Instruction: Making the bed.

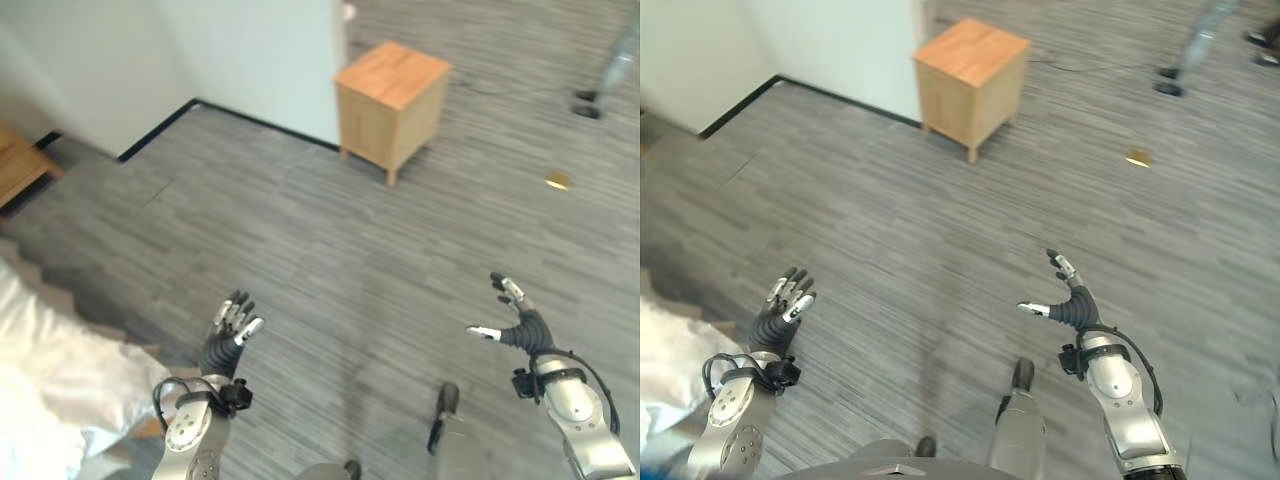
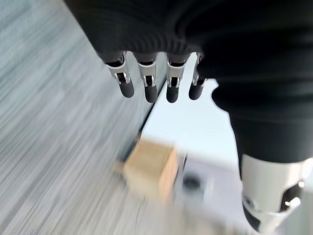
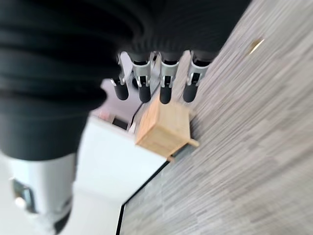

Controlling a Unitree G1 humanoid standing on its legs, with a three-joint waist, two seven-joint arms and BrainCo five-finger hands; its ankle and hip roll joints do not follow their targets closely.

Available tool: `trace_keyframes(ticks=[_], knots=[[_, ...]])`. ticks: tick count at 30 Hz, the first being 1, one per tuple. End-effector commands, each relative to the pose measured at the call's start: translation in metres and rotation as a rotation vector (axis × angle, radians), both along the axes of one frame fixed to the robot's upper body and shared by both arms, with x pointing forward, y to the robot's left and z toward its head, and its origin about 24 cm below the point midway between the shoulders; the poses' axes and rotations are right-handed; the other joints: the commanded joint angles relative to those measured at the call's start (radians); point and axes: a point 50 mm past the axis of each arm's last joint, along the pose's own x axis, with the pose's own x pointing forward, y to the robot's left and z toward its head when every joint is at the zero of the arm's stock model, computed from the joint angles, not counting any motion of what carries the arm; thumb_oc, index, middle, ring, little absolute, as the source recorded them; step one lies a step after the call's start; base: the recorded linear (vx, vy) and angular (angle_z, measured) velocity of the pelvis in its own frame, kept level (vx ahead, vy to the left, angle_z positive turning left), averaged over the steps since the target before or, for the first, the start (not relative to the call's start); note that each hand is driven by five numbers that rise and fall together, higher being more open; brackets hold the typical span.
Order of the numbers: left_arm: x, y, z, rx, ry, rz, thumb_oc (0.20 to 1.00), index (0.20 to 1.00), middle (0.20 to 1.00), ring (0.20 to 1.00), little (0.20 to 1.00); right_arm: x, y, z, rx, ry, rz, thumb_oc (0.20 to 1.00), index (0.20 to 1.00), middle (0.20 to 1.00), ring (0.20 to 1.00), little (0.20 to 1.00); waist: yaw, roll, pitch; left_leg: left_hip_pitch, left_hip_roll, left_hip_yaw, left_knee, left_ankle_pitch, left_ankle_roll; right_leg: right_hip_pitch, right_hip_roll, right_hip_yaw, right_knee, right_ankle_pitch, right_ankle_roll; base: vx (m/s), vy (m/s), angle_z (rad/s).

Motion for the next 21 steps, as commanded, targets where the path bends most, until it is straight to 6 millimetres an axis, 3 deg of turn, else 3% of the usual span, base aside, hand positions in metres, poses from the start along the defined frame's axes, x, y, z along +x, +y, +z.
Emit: trace_keyframes(ticks=[1,3,4,5,6,7,8,9,10,11,12,13,14,15,17,18,19,21], knots=[[0.005,0.001,0.029,0.094,-0.15,0.014,1.0,1.0,1.0,1.0,1.0,0.009,0.024,0.035,0.053,-0.181,0.111,1.0,1.0,1.0,1.0,1.0,0.013,0.012,0.03,-0.035,0.14,-0.038,-0.103,0.027,-0.05,0.122,-0.068,0.068,-0.09,0.157,0.126,0.61,-0.686,1.43],[0.004,0.004,0.03,0.094,-0.157,0.046,1.0,1.0,1.0,1.0,1.0,0.01,0.029,0.031,0.076,-0.156,0.142,1.0,1.0,1.0,1.0,1.0,0.028,-0.006,0.023,-0.004,0.202,-0.061,-0.103,0.003,-0.1,0.139,-0.081,0.067,-0.029,0.163,0.126,0.4,-0.516,1.25],[0.004,0.006,0.028,0.105,-0.147,0.055,1.0,1.0,1.0,1.0,1.0,0.013,0.034,0.028,0.11,-0.145,0.162,1.0,1.0,1.0,1.0,1.0,0.034,-0.017,0.014,-0.005,0.247,-0.048,-0.08,0.002,-0.132,0.156,-0.082,0.058,0.0,0.127,0.126,0.43,-0.524,1.02],[0.001,0.007,0.026,0.107,-0.139,0.074,1.0,1.0,1.0,1.0,1.0,0.015,0.043,0.029,0.155,-0.144,0.198,1.0,1.0,1.0,1.0,1.0,0.041,-0.011,0.012,-0.035,0.292,-0.039,-0.017,0.054,-0.16,0.173,-0.074,0.055,0.022,0.097,0.126,0.37,-0.442,0.81],[0.003,0.005,0.026,0.079,-0.15,0.089,1.0,1.0,1.0,1.0,1.0,0.016,0.045,0.031,0.164,-0.153,0.21,1.0,1.0,1.0,1.0,1.0,0.043,-0.001,0.013,-0.103,0.303,-0.042,0.074,0.099,-0.174,0.205,-0.071,0.03,0.025,0.064,0.126,0.22,-0.267,0.43],[0.003,0.005,0.026,0.079,-0.15,0.089,1.0,1.0,1.0,1.0,1.0,0.016,0.045,0.031,0.164,-0.154,0.21,1.0,1.0,1.0,1.0,1.0,0.04,-0.001,0.012,-0.107,0.302,-0.045,0.075,0.1,-0.174,0.204,-0.073,0.028,0.024,0.064,0.126,0.03,-0.343,0.67],[0.008,-0.006,0.022,-0.02,-0.155,0.103,1.0,1.0,1.0,1.0,1.0,0.022,0.045,0.037,0.127,-0.178,0.214,1.0,1.0,1.0,1.0,1.0,0.059,-0.001,0.058,-0.318,0.285,0.07,0.31,0.24,-0.146,0.308,-0.084,-0.061,-0.003,0.015,0.093,-0.06,-0.257,0.98],[0.009,-0.006,0.022,-0.02,-0.156,0.103,1.0,1.0,1.0,1.0,1.0,0.022,0.045,0.037,0.127,-0.18,0.214,1.0,1.0,1.0,1.0,1.0,0.051,-0.005,0.054,-0.331,0.278,0.062,0.31,0.246,-0.145,0.305,-0.09,-0.068,-0.007,0.02,0.093,-0.06,-0.421,1.15],[0.008,-0.009,0.02,-0.037,-0.152,0.085,1.0,1.0,1.0,1.0,1.0,0.022,0.045,0.039,0.128,-0.188,0.215,1.0,1.0,1.0,1.0,1.0,0.051,-0.01,0.066,-0.403,0.294,0.164,0.365,0.282,-0.125,0.352,-0.084,-0.119,-0.029,0.005,0.077,0.03,-0.307,1.48],[0.007,-0.008,0.02,-0.035,-0.155,0.078,1.0,1.0,1.0,1.0,1.0,0.022,0.044,0.041,0.128,-0.195,0.209,1.0,1.0,1.0,1.0,1.0,0.046,-0.009,0.065,-0.435,0.319,0.289,0.374,0.266,-0.12,0.385,-0.075,-0.161,-0.05,-0.009,0.074,0.18,-0.44,1.44],[0.001,-0.006,0.02,-0.024,-0.144,0.065,1.0,1.0,1.0,1.0,1.0,0.021,0.043,0.038,0.145,-0.175,0.204,1.0,1.0,1.0,1.0,1.0,0.048,-0.008,0.047,-0.476,0.27,0.441,0.32,0.208,-0.097,0.414,-0.064,-0.192,-0.085,-0.021,0.071,0.18,-0.271,1.09],[0.001,-0.006,0.02,-0.024,-0.144,0.065,1.0,1.0,1.0,1.0,1.0,0.021,0.043,0.038,0.145,-0.175,0.204,1.0,1.0,1.0,1.0,1.0,0.048,-0.012,0.044,-0.477,0.264,0.445,0.313,0.214,-0.093,0.408,-0.07,-0.19,-0.086,-0.017,0.071,0.35,-0.171,0.55],[-0.002,-0.007,0.016,-0.031,-0.127,0.061,1.0,1.0,1.0,1.0,1.0,0.02,0.043,0.034,0.142,-0.15,0.205,1.0,1.0,1.0,1.0,1.0,0.066,0.008,0.02,-0.504,0.223,0.553,0.202,0.244,-0.077,0.448,-0.044,-0.226,-0.098,-0.052,0.073,0.2,-0.04,0.41],[-0.002,-0.007,0.016,-0.031,-0.127,0.061,1.0,1.0,1.0,1.0,1.0,0.02,0.043,0.034,0.142,-0.15,0.205,1.0,1.0,1.0,1.0,1.0,0.066,0.008,0.02,-0.504,0.223,0.553,0.202,0.244,-0.077,0.448,-0.044,-0.226,-0.098,-0.052,0.073,0.33,-0.043,0.62],[-0.001,-0.009,0.017,-0.031,-0.13,0.05,1.0,1.0,1.0,1.0,1.0,0.022,0.043,0.03,0.127,-0.139,0.194,1.0,1.0,1.0,1.0,1.0,0.082,0.037,0.004,-0.531,0.261,0.723,0.063,0.354,-0.082,0.511,-0.006,-0.283,-0.102,-0.103,0.078,0.38,0.025,0.42],[-0.001,-0.011,0.017,-0.028,-0.13,0.035,1.0,1.0,1.0,1.0,1.0,0.024,0.044,0.031,0.129,-0.144,0.189,1.0,1.0,1.0,1.0,1.0,0.106,0.046,-0.008,-0.55,0.27,0.754,0.013,0.397,-0.08,0.568,0.01,-0.32,-0.108,-0.124,0.087,0.56,0.055,0.23],[-0.002,-0.011,0.018,-0.026,-0.134,0.031,1.0,1.0,1.0,1.0,1.0,0.024,0.045,0.031,0.134,-0.147,0.186,1.0,1.0,1.0,1.0,1.0,0.109,0.041,-0.017,-0.563,0.281,0.742,0.001,0.404,-0.1,0.607,0.009,-0.323,-0.109,-0.145,0.099,0.53,0.096,0.38],[-0.002,-0.01,0.018,-0.025,-0.128,0.026,1.0,1.0,1.0,1.0,1.0,0.025,0.049,0.033,0.152,-0.154,0.202,1.0,1.0,1.0,1.0,1.0,0.116,0.042,-0.031,-0.566,0.313,0.751,-0.001,0.433,-0.097,0.646,0.005,-0.33,-0.103,-0.148,0.11,0.43,0.187,0.14]])
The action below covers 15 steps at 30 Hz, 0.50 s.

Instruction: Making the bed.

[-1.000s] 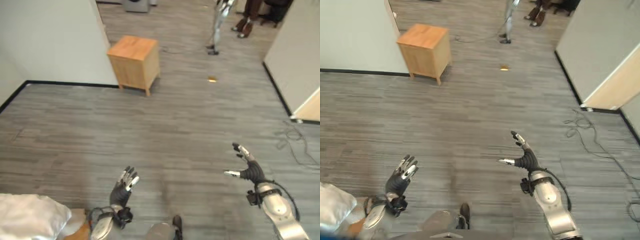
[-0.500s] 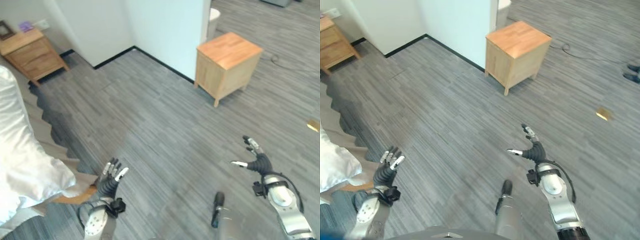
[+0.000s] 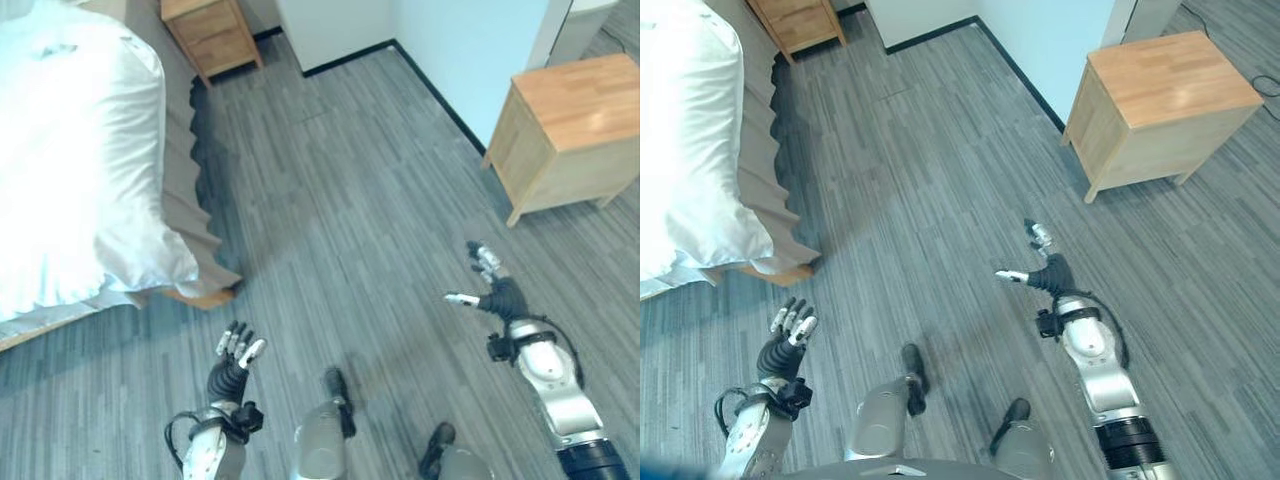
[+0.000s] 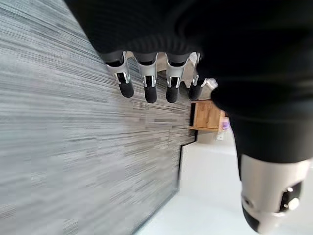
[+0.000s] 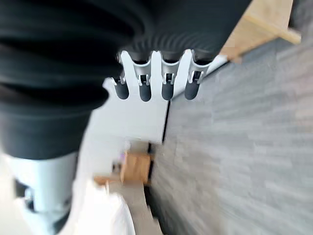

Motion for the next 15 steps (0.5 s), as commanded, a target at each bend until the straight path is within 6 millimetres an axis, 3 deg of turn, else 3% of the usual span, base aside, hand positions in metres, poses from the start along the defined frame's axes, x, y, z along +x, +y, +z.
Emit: trace_keyframes(ticks=[1,2,3,5,6,7,8,9,10,11,12,13,15], knots=[[-0.008,0.017,0.023,0.106,-0.075,-0.03,1.0,1.0,1.0,1.0,1.0,-0.004,0.01,0.024,0.036,-0.13,0.052,1.0,1.0,1.0,1.0,1.0,-0.001,-0.019,-0.106,0.031,0.073,-0.003,-0.097,0.205,-0.052,0.239,-0.125,-0.04,-0.157,0.107,0.135,0.32,0.136,-0.31],[-0.008,0.017,0.023,0.106,-0.074,-0.031,1.0,1.0,1.0,1.0,1.0,-0.004,0.01,0.024,0.036,-0.129,0.051,1.0,1.0,1.0,1.0,1.0,-0.003,-0.024,-0.108,0.041,0.061,-0.027,-0.111,0.196,-0.067,0.246,-0.128,-0.025,-0.159,0.096,0.138,0.27,0.17,-0.31],[-0.009,0.017,0.02,0.101,-0.062,-0.03,1.0,1.0,1.0,1.0,1.0,-0.004,0.014,0.023,0.043,-0.125,0.064,1.0,1.0,1.0,1.0,1.0,0.005,-0.034,-0.111,0.048,0.06,-0.011,-0.112,0.209,-0.046,0.242,-0.147,-0.03,-0.142,0.131,0.143,0.31,0.178,-0.38],[-0.009,0.017,0.017,0.103,-0.037,-0.052,1.0,1.0,1.0,1.0,1.0,-0.007,0.02,0.018,0.056,-0.107,0.089,1.0,1.0,1.0,1.0,1.0,0.015,-0.074,-0.111,0.075,0.019,-0.037,-0.12,0.192,-0.026,0.235,-0.2,0.001,-0.081,0.223,0.143,0.41,0.303,-0.49],[-0.005,0.017,0.018,0.137,-0.03,-0.082,1.0,1.0,1.0,1.0,1.0,-0.006,0.025,0.016,0.052,-0.103,0.096,1.0,1.0,1.0,1.0,1.0,0.006,-0.098,-0.107,0.134,-0.033,-0.033,-0.148,0.156,0.008,0.204,-0.262,0.021,0.058,0.348,0.143,0.38,0.37,-0.3],[-0.002,0.018,0.022,0.171,-0.035,-0.102,1.0,1.0,1.0,1.0,1.0,-0.006,0.029,0.016,0.061,-0.105,0.106,1.0,1.0,1.0,1.0,1.0,-0.013,-0.101,-0.095,0.157,-0.055,-0.048,-0.156,0.13,0.03,0.152,-0.282,0.077,0.188,0.435,0.143,0.39,0.467,0.03],[0.001,0.019,0.026,0.204,-0.047,-0.125,1.0,1.0,1.0,1.0,1.0,-0.008,0.031,0.016,0.077,-0.106,0.113,1.0,1.0,1.0,1.0,1.0,-0.029,-0.08,-0.093,0.168,-0.057,-0.062,-0.164,0.107,0.055,0.133,-0.257,0.142,0.346,0.482,0.143,0.37,0.473,0.75],[0.004,0.018,0.029,0.218,-0.058,-0.146,1.0,1.0,1.0,1.0,1.0,-0.009,0.035,0.016,0.09,-0.113,0.122,1.0,1.0,1.0,1.0,1.0,-0.051,-0.048,-0.094,0.196,-0.061,-0.095,-0.175,0.072,0.08,0.067,-0.234,0.227,0.543,0.488,0.143,0.37,0.498,1.23],[0.007,0.016,0.031,0.228,-0.067,-0.154,1.0,1.0,1.0,1.0,1.0,-0.009,0.036,0.016,0.089,-0.116,0.121,1.0,1.0,1.0,1.0,1.0,-0.064,-0.014,-0.089,0.211,-0.058,-0.127,-0.181,0.056,0.097,0.013,-0.204,0.333,0.729,0.448,0.143,0.42,0.499,1.25],[0.009,0.016,0.033,0.261,-0.068,-0.169,1.0,1.0,1.0,1.0,1.0,-0.011,0.033,0.012,0.08,-0.106,0.108,1.0,1.0,1.0,1.0,1.0,-0.089,0.027,-0.089,0.239,-0.052,-0.174,-0.191,0.046,0.112,0.003,-0.092,0.418,0.922,0.385,0.143,0.42,0.429,0.7],[0.009,0.015,0.033,0.272,-0.066,-0.177,1.0,1.0,1.0,1.0,1.0,-0.016,0.03,0.009,0.083,-0.092,0.096,1.0,1.0,1.0,1.0,1.0,-0.106,0.046,-0.096,0.267,-0.055,-0.205,-0.189,0.037,0.117,-0.008,0.021,0.462,1.07,0.301,0.135,0.44,0.353,0.86],[0.008,0.013,0.032,0.284,-0.063,-0.177,1.0,1.0,1.0,1.0,1.0,-0.021,0.026,0.005,0.088,-0.079,0.08,1.0,1.0,1.0,1.0,1.0,-0.114,0.06,-0.098,0.291,-0.059,-0.241,-0.19,0.03,0.117,-0.046,0.12,0.473,1.178,0.238,0.12,0.38,0.18,1.35],[0.008,0.014,0.037,0.331,-0.084,-0.163,1.0,1.0,1.0,1.0,1.0,-0.029,0.02,0.003,0.083,-0.077,0.062,1.0,1.0,1.0,1.0,1.0,-0.129,0.047,-0.076,0.319,-0.106,-0.323,-0.19,0.026,0.113,-0.182,0.206,0.456,1.258,0.193,0.107,0.35,-0.019,2.23]])
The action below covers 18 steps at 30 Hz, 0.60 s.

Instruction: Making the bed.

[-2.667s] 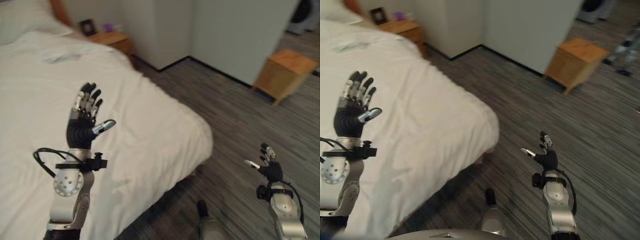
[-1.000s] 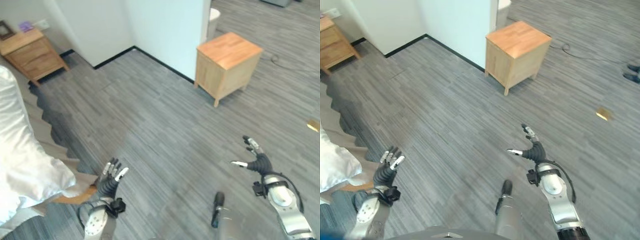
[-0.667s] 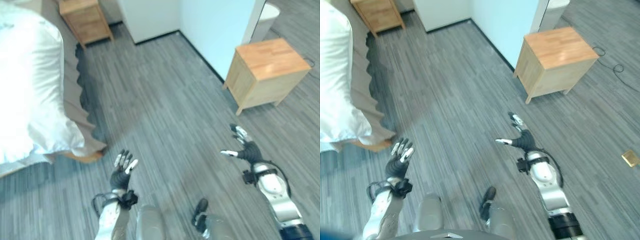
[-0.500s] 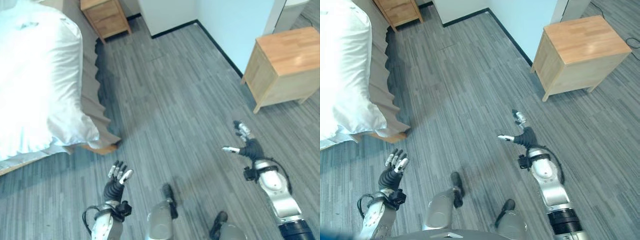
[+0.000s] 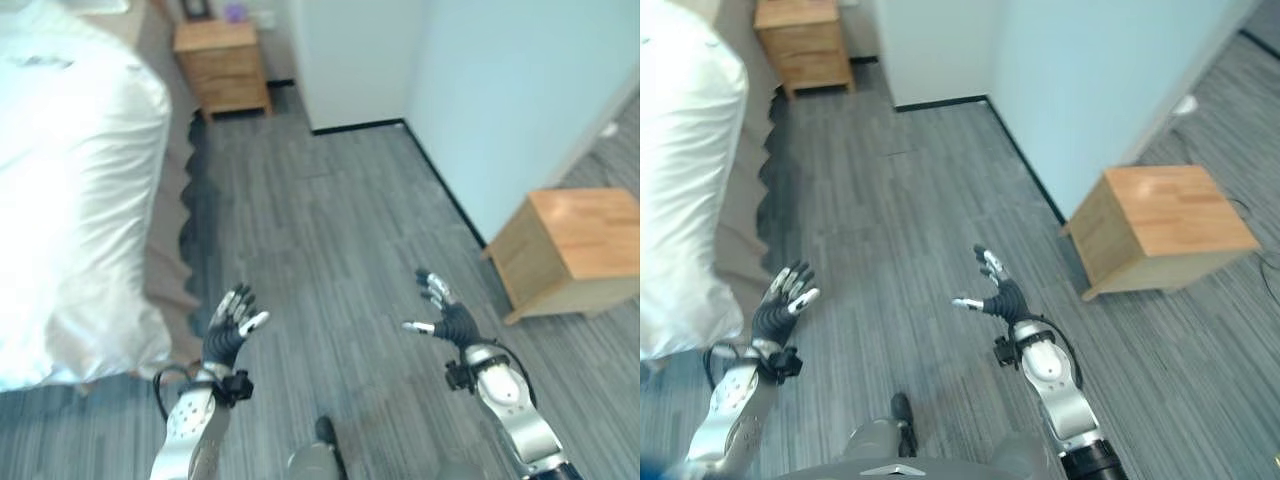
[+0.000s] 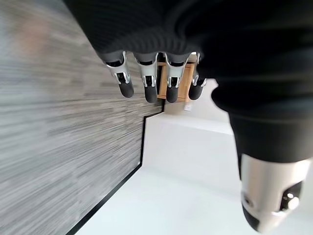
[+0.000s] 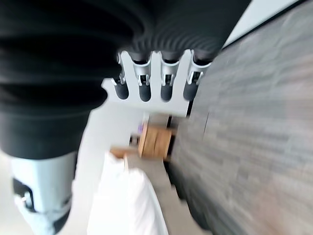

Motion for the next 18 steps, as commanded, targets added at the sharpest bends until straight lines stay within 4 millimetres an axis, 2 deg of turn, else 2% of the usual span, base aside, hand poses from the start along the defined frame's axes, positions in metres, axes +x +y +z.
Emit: trace_keyframes(ticks=[1,2,3,4,5,7,8,9,10,11,12,14,15,16,17,18], knots=[[-0.011,0.013,0.018,0.109,-0.087,0.065,1.0,1.0,1.0,1.0,1.0,0.001,-0.025,0.028,-0.058,-0.155,-0.04,1.0,1.0,1.0,1.0,1.0,-0.031,-0.022,0.014,0.155,-0.07,-0.087,-0.391,0.173,-0.108,-0.055,0.041,-0.048,-0.006,-0.212,0.01,0.4,-0.126,2.09],[-0.005,0.013,0.022,0.111,-0.111,0.076,1.0,1.0,1.0,1.0,1.0,0.002,-0.027,0.03,-0.058,-0.162,-0.048,1.0,1.0,1.0,1.0,1.0,-0.049,-0.041,0.03,0.169,-0.096,-0.122,-0.393,0.152,-0.113,-0.139,-0.002,-0.06,-0.123,-0.221,-0.006,0.44,-0.156,1.54],[0.004,0.013,0.029,0.121,-0.144,0.083,1.0,1.0,1.0,1.0,1.0,0.005,-0.029,0.033,-0.056,-0.174,-0.058,1.0,1.0,1.0,1.0,1.0,-0.08,-0.061,0.052,0.2,-0.119,-0.158,-0.394,0.125,-0.122,-0.176,-0.057,-0.094,-0.285,-0.204,-0.02,0.6,-0.192,1.39],[0.009,0.012,0.033,0.129,-0.162,0.078,1.0,1.0,1.0,1.0,1.0,0.007,-0.032,0.036,-0.057,-0.184,-0.078,1.0,1.0,1.0,1.0,1.0,-0.105,-0.102,0.057,0.241,-0.167,-0.195,-0.394,0.076,-0.134,-0.137,-0.116,-0.116,-0.581,-0.216,-0.031,0.95,-0.315,2.03],[0.013,0.015,0.039,0.137,-0.195,0.091,1.0,1.0,1.0,1.0,1.0,0.014,-0.038,0.043,-0.061,-0.213,-0.11,1.0,1.0,1.0,1.0,1.0,-0.126,-0.152,0.034,0.303,-0.205,-0.208,-0.394,-0.004,-0.175,-0.168,-0.211,-0.177,-1.027,-0.166,-0.043,0.82,-0.258,2.3],[0.013,0.016,0.039,0.14,-0.196,0.093,1.0,1.0,1.0,1.0,1.0,0.015,-0.037,0.043,-0.059,-0.213,-0.109,1.0,1.0,1.0,1.0,1.0,-0.147,-0.134,0.045,0.316,-0.181,-0.228,-0.394,-0.014,-0.177,-0.112,-0.196,-0.215,-1.084,-0.152,-0.04,0.57,-0.151,1.89],[0.017,0.023,0.041,0.15,-0.2,0.129,1.0,1.0,1.0,1.0,1.0,0.019,-0.038,0.043,-0.035,-0.213,-0.123,1.0,1.0,1.0,1.0,1.0,-0.168,-0.161,0.022,0.398,-0.165,-0.219,-0.394,-0.087,-0.226,-0.135,-0.243,-0.338,-1.32,-0.087,-0.016,0.79,-0.223,1.48],[0.018,0.025,0.04,0.154,-0.201,0.144,1.0,1.0,1.0,1.0,1.0,0.02,-0.038,0.043,-0.034,-0.212,-0.129,1.0,1.0,1.0,1.0,1.0,-0.177,-0.161,0.016,0.442,-0.14,-0.223,-0.394,-0.118,-0.241,-0.109,-0.24,-0.385,-1.388,-0.057,-0.005,1.04,-0.303,1.3],[0.017,0.025,0.039,0.155,-0.196,0.143,1.0,1.0,1.0,1.0,1.0,0.021,-0.04,0.042,-0.048,-0.207,-0.131,1.0,1.0,1.0,1.0,1.0,-0.181,-0.171,-0.006,0.479,-0.131,-0.23,-0.394,-0.123,-0.245,-0.094,-0.239,-0.381,-1.396,-0.053,-0.01,0.78,-0.233,0.84],[0.012,0.025,0.033,0.138,-0.175,0.148,1.0,1.0,1.0,1.0,1.0,0.02,-0.041,0.04,-0.046,-0.196,-0.134,1.0,1.0,1.0,1.0,1.0,-0.19,-0.162,-0.014,0.495,-0.103,-0.232,-0.319,-0.101,-0.261,-0.053,-0.208,-0.351,-1.399,-0.043,-0.024,0.9,-0.246,0.5],[-0.002,0.026,0.019,0.095,-0.115,0.172,1.0,1.0,1.0,1.0,1.0,0.02,-0.039,0.037,-0.049,-0.176,-0.106,1.0,1.0,1.0,1.0,1.0,-0.191,-0.141,-0.032,0.45,-0.055,-0.223,-0.1,0.014,-0.304,0.025,-0.18,-0.34,-1.398,-0.045,-0.068,0.64,-0.172,0.18],[-0.002,0.026,0.019,0.095,-0.115,0.173,1.0,1.0,1.0,1.0,1.0,0.02,-0.039,0.037,-0.05,-0.176,-0.106,1.0,1.0,1.0,1.0,1.0,-0.198,-0.145,-0.035,0.442,-0.06,-0.23,-0.1,0.019,-0.305,0.022,-0.187,-0.345,-1.398,-0.042,-0.069,0.35,-0.132,-0.34],[-0.006,0.025,0.013,0.023,-0.088,0.185,1.0,1.0,1.0,1.0,1.0,0.025,-0.044,0.045,-0.094,-0.208,-0.117,1.0,1.0,1.0,1.0,1.0,-0.168,-0.161,0.001,0.252,-0.051,-0.263,0.291,0.178,-0.319,0.112,-0.181,-0.333,-1.396,-0.082,-0.133,0.49,-0.226,-0.74],[-0.007,0.026,0.013,0.001,-0.088,0.193,1.0,1.0,1.0,1.0,1.0,0.028,-0.046,0.05,-0.096,-0.226,-0.126,1.0,1.0,1.0,1.0,1.0,-0.149,-0.17,0.017,0.188,-0.047,-0.253,0.406,0.183,-0.307,0.166,-0.17,-0.322,-1.415,-0.105,-0.15,0.66,-0.274,-0.91],[-0.008,0.026,0.013,-0.005,-0.092,0.193,1.0,1.0,1.0,1.0,1.0,0.028,-0.049,0.051,-0.09,-0.232,-0.139,1.0,1.0,1.0,1.0,1.0,-0.135,-0.185,0.028,0.132,-0.044,-0.237,0.471,0.171,-0.296,0.201,-0.171,-0.312,-1.423,-0.125,-0.16,0.51,-0.137,-0.85],[-0.01,0.027,0.013,-0.009,-0.092,0.195,1.0,1.0,1.0,1.0,1.0,0.03,-0.051,0.054,-0.098,-0.242,-0.155,1.0,1.0,1.0,1.0,1.0,-0.114,-0.198,0.038,0.061,-0.053,-0.204,0.476,0.133,-0.285,0.237,-0.174,-0.304,-1.431,-0.145,-0.158,0.55,-0.054,-1.41]])
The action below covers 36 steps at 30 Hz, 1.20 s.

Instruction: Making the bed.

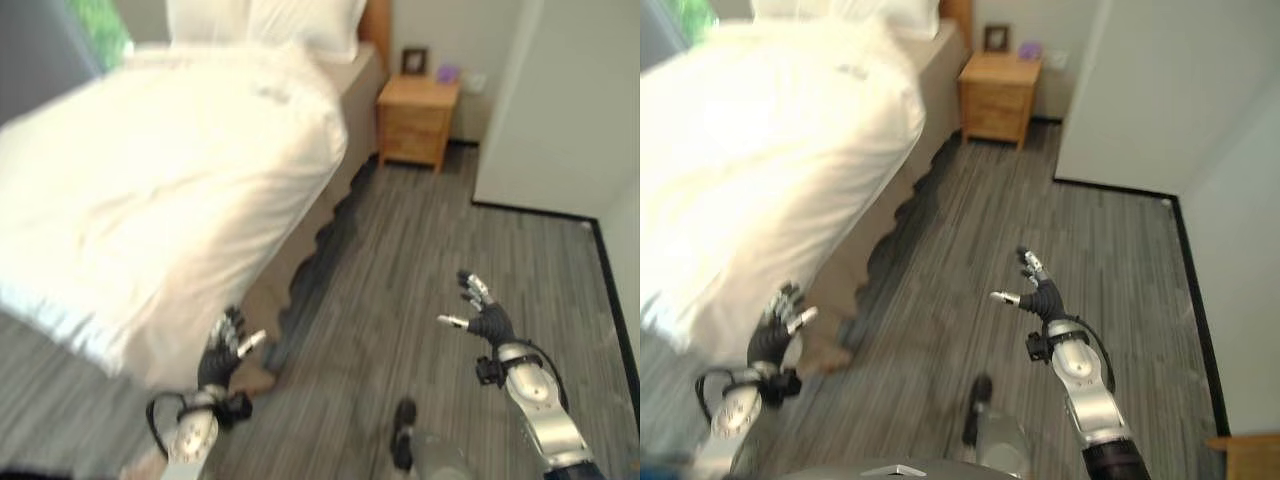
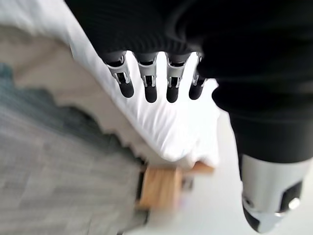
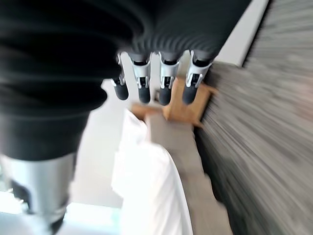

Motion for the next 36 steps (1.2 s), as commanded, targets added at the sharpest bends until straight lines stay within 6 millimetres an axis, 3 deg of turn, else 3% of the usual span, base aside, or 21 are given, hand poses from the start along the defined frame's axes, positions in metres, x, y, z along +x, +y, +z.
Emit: trace_keyframes(ticks=[1,2,3,4,5,6,7,10,11,13,15,16,17,20,21,22,24,27,30,35,36], knots=[[0.017,0.019,0.034,0.007,-0.171,0.032,1.0,1.0,1.0,1.0,1.0,0.005,0.005,0.041,0.008,-0.2,0.017,1.0,1.0,1.0,1.0,1.0,-0.018,-0.088,0.095,-0.065,0.032,0.074,-0.174,-0.116,0.008,0.27,-0.117,0.147,-0.222,0.093,0.128,0.39,-0.005,-1.37],[0.017,0.019,0.034,0.008,-0.171,0.032,1.0,1.0,1.0,1.0,1.0,0.005,0.005,0.041,0.008,-0.2,0.017,1.0,1.0,1.0,1.0,1.0,-0.017,-0.09,0.094,-0.065,0.03,0.075,-0.177,-0.114,0.009,0.269,-0.118,0.148,-0.222,0.094,0.128,0.37,0.085,-1.2],[0.016,0.019,0.033,0.004,-0.168,0.033,1.0,1.0,1.0,1.0,1.0,0.005,0.004,0.042,-0.004,-0.203,0.016,1.0,1.0,1.0,1.0,1.0,-0.003,-0.073,0.096,-0.088,0.034,0.099,-0.293,-0.133,0.016,0.292,-0.104,0.162,-0.229,0.069,0.141,0.55,0.228,-1.09],[0.014,0.022,0.034,0.017,-0.172,0.048,1.0,1.0,1.0,1.0,1.0,0.004,0.002,0.044,-0.021,-0.213,0.015,1.0,1.0,1.0,1.0,1.0,0.034,-0.054,0.088,-0.104,0.026,0.146,-0.584,-0.101,0.028,0.325,-0.102,0.19,-0.231,0.032,0.17,0.77,0.346,-1.16],[0.013,0.024,0.036,0.026,-0.178,0.053,1.0,1.0,1.0,1.0,1.0,0.005,0.002,0.046,-0.023,-0.222,0.017,1.0,1.0,1.0,1.0,1.0,0.047,-0.029,0.083,-0.135,0.036,0.165,-0.713,-0.051,0.021,0.35,-0.081,0.195,-0.231,0.013,0.183,0.6,0.266,-1.15],[0.013,0.023,0.036,0.024,-0.176,0.052,1.0,1.0,1.0,1.0,1.0,0.005,0.001,0.046,-0.025,-0.22,0.016,1.0,1.0,1.0,1.0,1.0,0.054,-0.034,0.083,-0.102,0.029,0.177,-0.763,-0.03,0.016,0.355,-0.087,0.201,-0.231,0.008,0.182,0.65,0.26,-0.87],[0.014,0.024,0.038,0.028,-0.19,0.063,1.0,1.0,1.0,1.0,1.0,0.006,0.001,0.048,-0.017,-0.231,0.015,1.0,1.0,1.0,1.0,1.0,0.094,-0.023,0.079,-0.154,0.039,0.205,-0.952,0.043,0.007,0.427,-0.086,0.219,-0.231,-0.045,0.203,0.6,0.219,-0.76],[0.016,0.024,0.041,0.018,-0.204,0.06,1.0,1.0,1.0,1.0,1.0,0.006,0.002,0.05,-0.018,-0.238,0.024,1.0,1.0,1.0,1.0,1.0,0.109,-0.018,0.064,-0.152,0.048,0.202,-0.98,0.055,0.002,0.478,-0.093,0.226,-0.231,-0.06,0.221,0.46,0.218,-0.44],[0.017,0.023,0.043,0.03,-0.209,0.05,1.0,1.0,1.0,1.0,1.0,0.004,0.005,0.051,-0.015,-0.246,0.041,1.0,1.0,1.0,1.0,1.0,0.11,-0.017,0.051,-0.134,0.056,0.205,-0.981,0.085,-0.005,0.501,-0.101,0.222,-0.231,-0.064,0.233,0.45,0.257,-0.58],[0.019,0.019,0.044,0.029,-0.214,0.022,1.0,1.0,1.0,1.0,1.0,0.006,0.02,0.055,-0.021,-0.264,0.1,1.0,1.0,1.0,1.0,1.0,0.108,-0.042,0.031,-0.077,0.041,0.219,-0.983,0.081,0.025,0.497,-0.15,0.248,-0.134,-0.024,0.254,0.54,0.333,-0.61],[0.025,0.017,0.045,0.033,-0.213,0.007,1.0,1.0,1.0,1.0,1.0,0.009,0.035,0.057,-0.019,-0.275,0.163,1.0,1.0,1.0,1.0,1.0,0.1,-0.074,0.044,-0.019,0.009,0.228,-0.987,0.046,0.055,0.435,-0.19,0.275,0.024,0.063,0.283,0.27,0.206,-0.53],[0.025,0.018,0.045,0.034,-0.214,0.008,1.0,1.0,1.0,1.0,1.0,0.009,0.036,0.058,-0.019,-0.276,0.163,1.0,1.0,1.0,1.0,1.0,0.103,-0.072,0.043,-0.021,0.011,0.231,-0.989,0.05,0.056,0.43,-0.188,0.279,0.023,0.068,0.283,0.25,0.21,-0.34],[0.029,0.017,0.045,0.034,-0.211,-0.007,1.0,1.0,1.0,1.0,1.0,0.011,0.047,0.064,0.002,-0.297,0.211,1.0,1.0,1.0,1.0,1.0,0.092,-0.075,0.05,0.008,0.005,0.223,-0.996,0.025,0.068,0.357,-0.189,0.299,0.101,0.114,0.284,0.27,0.197,-0.1],[0.037,0.008,0.042,0.005,-0.2,-0.052,1.0,1.0,1.0,1.0,1.0,0.012,0.055,0.067,0.03,-0.316,0.238,1.0,1.0,1.0,1.0,1.0,0.061,-0.077,0.056,0.022,-0.032,0.16,-0.996,-0.004,0.088,0.288,-0.059,0.39,0.023,0.014,0.231,0.33,0.159,0.47],[0.037,0.008,0.042,0.004,-0.2,-0.052,1.0,1.0,1.0,1.0,1.0,0.012,0.055,0.067,0.03,-0.316,0.238,1.0,1.0,1.0,1.0,1.0,0.058,-0.076,0.055,0.023,-0.033,0.157,-0.996,-0.008,0.088,0.289,-0.06,0.387,0.025,0.009,0.23,0.31,0.073,1.48],[0.039,0.007,0.042,-0.003,-0.2,-0.061,1.0,1.0,1.0,1.0,1.0,0.016,0.061,0.07,0.037,-0.323,0.265,1.0,1.0,1.0,1.0,1.0,0.045,-0.068,0.061,0.037,-0.047,0.116,-0.996,-0.035,0.089,0.235,-0.017,0.403,-0.053,-0.01,0.207,0.33,0.054,1.53],[0.039,0.007,0.04,0.002,-0.189,-0.064,1.0,1.0,1.0,1.0,1.0,0.018,0.068,0.073,0.036,-0.333,0.294,1.0,1.0,1.0,1.0,1.0,0.037,-0.066,0.067,0.052,-0.047,0.097,-0.996,-0.053,0.086,0.202,-0.019,0.384,-0.113,0.014,0.204,0.33,0.036,1.22],[0.038,0.009,0.036,0.004,-0.171,-0.058,1.0,1.0,1.0,1.0,1.0,0.02,0.074,0.074,0.001,-0.337,0.322,1.0,1.0,1.0,1.0,1.0,0.036,-0.07,0.075,0.07,-0.061,0.052,-0.996,-0.074,0.091,0.178,-0.022,0.414,-0.151,0.051,0.208,0.2,-0.042,0.78],[0.036,0.011,0.034,0.011,-0.167,-0.045,1.0,1.0,1.0,1.0,1.0,0.022,0.08,0.074,0.001,-0.332,0.346,1.0,1.0,1.0,1.0,1.0,0.051,-0.08,0.074,0.075,-0.072,0.056,-0.996,-0.093,0.091,0.202,-0.055,0.363,-0.215,0.079,0.213,0.07,-0.023,0.45],[0.033,0.014,0.03,0.01,-0.157,-0.014,1.0,1.0,1.0,1.0,1.0,0.023,0.072,0.061,-0.011,-0.273,0.319,1.0,1.0,1.0,1.0,1.0,0.057,-0.077,0.056,0.088,-0.079,0.053,-0.996,-0.102,0.089,0.239,-0.062,0.354,-0.228,0.077,0.211,0.07,-0.014,0.15],[0.002,0.0,-0.102,0.006,0.477,0.153,1.0,1.0,1.0,1.0,1.0,-0.032,-0.024,-0.121,0.195,0.539,-0.312,1.0,1.0,1.0,1.0,1.0,0.001,-0.026,0.026,0.032,0.084,0.079,-0.788,-0.107,-0.029,0.329,-0.229,0.304,-0.231,0.017,0.264,0.07,-0.012,0.03]])
